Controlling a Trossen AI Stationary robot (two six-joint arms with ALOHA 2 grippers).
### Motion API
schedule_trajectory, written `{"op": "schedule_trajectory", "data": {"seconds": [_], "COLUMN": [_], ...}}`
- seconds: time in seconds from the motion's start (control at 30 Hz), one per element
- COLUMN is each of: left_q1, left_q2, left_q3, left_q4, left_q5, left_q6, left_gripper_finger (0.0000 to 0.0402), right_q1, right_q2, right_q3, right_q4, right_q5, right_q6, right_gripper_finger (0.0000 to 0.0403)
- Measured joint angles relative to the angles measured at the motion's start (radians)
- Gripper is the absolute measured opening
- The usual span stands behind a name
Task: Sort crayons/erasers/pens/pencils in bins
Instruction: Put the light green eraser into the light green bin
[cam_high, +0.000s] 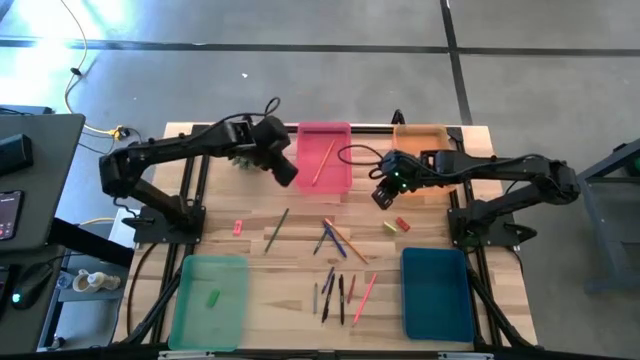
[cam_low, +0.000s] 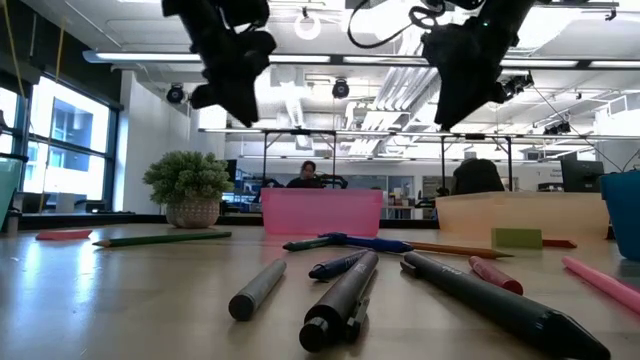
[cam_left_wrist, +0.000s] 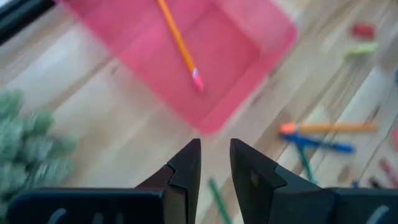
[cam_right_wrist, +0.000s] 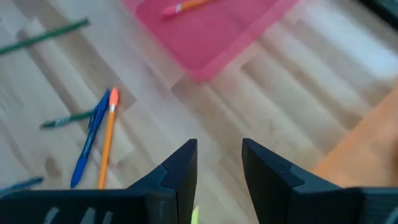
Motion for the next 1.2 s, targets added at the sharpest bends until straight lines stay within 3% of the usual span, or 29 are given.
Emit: {"op": "schedule_trajectory", "data": {"seconds": [0.2, 0.47, 0.9, 1.2], "left_q1": [-0.1, -0.194, -0.224, -0.224], "left_q2": [0.001, 0.001, 0.001, 0.001], "left_q3": [-0.038, -0.133, -0.139, -0.139], "left_q4": [-0.023, 0.022, 0.049, 0.051], "left_q5": [-0.016, -0.007, -0.007, -0.008], "left_q6": [0.009, -0.027, -0.027, -0.027], "left_gripper_finger": [0.0074, 0.0074, 0.0074, 0.0074], "right_q1": [0.066, 0.167, 0.226, 0.212], "right_q2": [0.001, 0.03, 0.136, 0.237], "right_q3": [-0.045, -0.049, -0.05, -0.05], "right_q4": [-0.008, -0.029, -0.127, -0.121], "right_q5": [-0.05, -0.012, -0.026, -0.127], "right_q6": [0.107, 0.2, 0.263, 0.267], "right_gripper_finger": [0.0119, 0.0119, 0.0122, 0.0167]}}
